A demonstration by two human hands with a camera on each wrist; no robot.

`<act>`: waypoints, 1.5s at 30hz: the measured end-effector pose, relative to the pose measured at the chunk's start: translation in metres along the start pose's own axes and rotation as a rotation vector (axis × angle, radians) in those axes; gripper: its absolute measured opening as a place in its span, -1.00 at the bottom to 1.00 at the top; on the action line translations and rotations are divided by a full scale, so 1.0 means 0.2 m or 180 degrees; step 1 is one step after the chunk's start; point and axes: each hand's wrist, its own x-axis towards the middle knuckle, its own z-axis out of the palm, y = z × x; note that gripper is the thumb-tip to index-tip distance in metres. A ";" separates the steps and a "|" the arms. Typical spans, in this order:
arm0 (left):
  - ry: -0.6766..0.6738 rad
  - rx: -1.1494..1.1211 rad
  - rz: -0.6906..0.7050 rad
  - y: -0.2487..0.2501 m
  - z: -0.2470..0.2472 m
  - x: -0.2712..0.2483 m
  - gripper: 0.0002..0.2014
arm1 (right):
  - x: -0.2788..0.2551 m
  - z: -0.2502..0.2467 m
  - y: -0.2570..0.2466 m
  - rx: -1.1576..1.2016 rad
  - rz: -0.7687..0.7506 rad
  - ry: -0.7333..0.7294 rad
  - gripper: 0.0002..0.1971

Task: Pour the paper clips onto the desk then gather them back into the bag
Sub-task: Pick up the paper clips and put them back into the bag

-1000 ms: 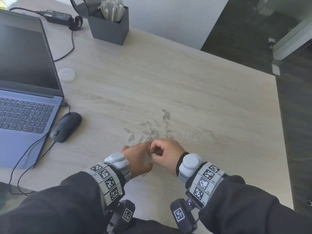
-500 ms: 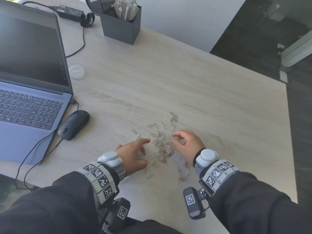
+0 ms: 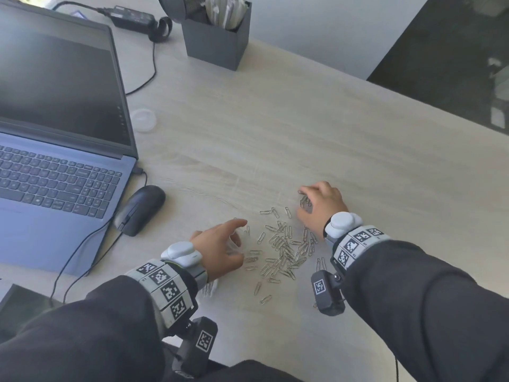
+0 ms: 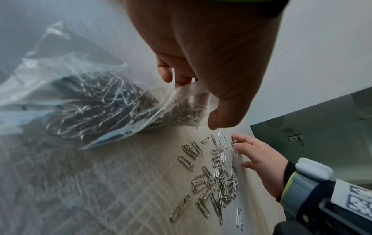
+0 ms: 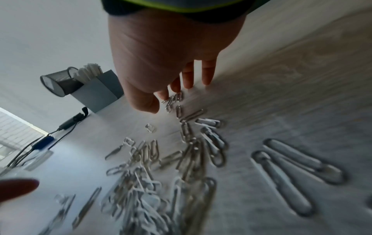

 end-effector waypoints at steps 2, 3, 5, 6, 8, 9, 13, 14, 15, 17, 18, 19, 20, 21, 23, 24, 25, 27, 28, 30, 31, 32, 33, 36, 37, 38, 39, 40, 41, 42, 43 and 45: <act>-0.0035 0.0000 0.0017 0.01 0.00 0.01 -0.32 | -0.06 0.01 0.00 0.0041 -0.0237 0.0010 -0.59; -0.0042 -0.0006 0.0016 0.01 0.00 0.02 -0.32 | -0.10 0.02 0.01 0.0042 -0.0396 -0.0025 -0.61; -0.0058 -0.0036 0.0025 0.01 0.00 0.03 -0.32 | -0.19 0.05 0.04 0.0002 -0.0682 -0.0124 -0.62; -0.0071 -0.0047 0.0039 0.01 0.00 0.04 -0.32 | -0.23 0.06 0.06 -0.0001 -0.0776 -0.0152 -0.62; -0.0076 -0.0074 0.0057 0.02 0.00 0.05 -0.32 | -0.32 0.08 0.09 0.0028 -0.0906 -0.0243 -0.60; -0.0068 -0.0089 0.0058 0.02 -0.01 0.05 -0.33 | -0.36 0.10 0.10 0.0042 -0.0974 -0.0319 -0.59; -0.0018 -0.0140 0.0067 0.01 -0.02 0.06 -0.33 | -0.40 0.09 0.08 0.0141 -0.1083 -0.0410 -0.64; -0.0012 -0.0149 0.0066 0.01 -0.02 0.06 -0.32 | -0.39 0.08 0.07 0.0160 -0.1072 -0.0328 -0.65; -0.0008 -0.0157 0.0055 0.00 -0.02 0.06 -0.32 | -0.36 0.06 0.04 0.0168 -0.1044 -0.0270 -0.65; 0.0001 -0.0152 0.0056 -0.01 -0.02 0.05 -0.32 | -0.29 0.02 -0.04 0.0134 -0.0973 -0.0240 -0.63; 0.0008 -0.0159 0.0051 -0.02 -0.03 0.05 -0.32 | -0.24 0.01 -0.08 0.0089 -0.0959 -0.0227 -0.60; 0.0023 -0.0174 0.0049 -0.03 -0.03 0.04 -0.32 | -0.19 0.01 -0.12 0.0035 -0.0936 -0.0210 -0.57; 0.0041 -0.0182 0.0046 -0.04 -0.03 0.04 -0.32 | -0.15 0.02 -0.15 -0.0008 -0.0892 -0.0205 -0.53; 0.0056 -0.0174 0.0047 -0.05 -0.04 0.03 -0.32 | -0.11 0.03 -0.19 -0.0054 -0.0832 -0.0209 -0.49; 0.0080 -0.0133 0.0056 -0.07 -0.04 0.02 -0.33 | -0.07 0.06 -0.24 -0.0212 -0.0735 -0.0261 -0.48; 0.0096 -0.0126 0.0056 -0.07 -0.05 0.02 -0.33 | -0.07 0.07 -0.25 -0.0310 -0.0746 -0.0271 -0.51; 0.0112 -0.0133 0.0040 -0.08 -0.05 0.01 -0.34 | -0.08 0.08 -0.26 -0.0380 -0.0822 -0.0258 -0.55; 0.0131 -0.0161 0.0001 -0.10 -0.05 0.01 -0.34 | -0.13 0.10 -0.25 -0.0417 -0.1078 -0.0217 -0.65; 0.0138 -0.0165 -0.0008 -0.11 -0.05 0.00 -0.34 | -0.16 0.10 -0.24 -0.0409 -0.1200 -0.0236 -0.69; 0.0158 -0.0175 -0.0012 -0.12 -0.05 0.00 -0.34 | -0.22 0.11 -0.19 -0.0422 -0.1377 -0.0386 -0.70; 0.0157 -0.0193 -0.0020 -0.13 -0.05 0.00 -0.34 | -0.26 0.11 -0.16 -0.0440 -0.1427 -0.0471 -0.70; 0.0151 -0.0212 -0.0021 -0.13 -0.05 0.00 -0.34 | -0.29 0.11 -0.14 -0.0443 -0.1458 -0.0542 -0.70; 0.0148 -0.0218 -0.0023 -0.14 -0.05 0.00 -0.34 | -0.32 0.11 -0.11 -0.0422 -0.1472 -0.0605 -0.72; 0.0182 -0.0225 -0.0041 -0.15 -0.05 -0.01 -0.34 | -0.38 0.12 -0.08 -0.0300 -0.1440 -0.0716 -0.78; 0.0209 -0.0226 -0.0051 -0.16 -0.05 -0.02 -0.33 | -0.37 0.12 -0.08 -0.0251 -0.1416 -0.0684 -0.79; 0.0219 -0.0228 -0.0056 -0.17 -0.05 -0.03 -0.33 | -0.36 0.11 -0.10 -0.0201 -0.1386 -0.0604 -0.79; 0.0219 -0.0235 -0.0056 -0.17 -0.05 -0.03 -0.33 | -0.34 0.11 -0.12 -0.0148 -0.1357 -0.0507 -0.78; 0.0223 -0.0244 -0.0062 -0.17 -0.06 -0.04 -0.33 | -0.31 0.10 -0.16 -0.0103 -0.1342 -0.0440 -0.76; 0.0234 -0.0257 -0.0070 -0.18 -0.06 -0.06 -0.31 | -0.28 0.09 -0.21 -0.0072 -0.1341 -0.0418 -0.73; 0.0244 -0.0269 -0.0086 -0.18 -0.06 -0.07 -0.30 | -0.25 0.09 -0.27 -0.0057 -0.1375 -0.0408 -0.69; 0.0251 -0.0270 -0.0103 -0.19 -0.07 -0.07 -0.29 | -0.21 0.09 -0.32 -0.0066 -0.1435 -0.0407 -0.65; 0.0268 -0.0250 -0.0133 -0.20 -0.07 -0.09 -0.28 | -0.16 0.11 -0.44 -0.0158 -0.1553 -0.0440 -0.59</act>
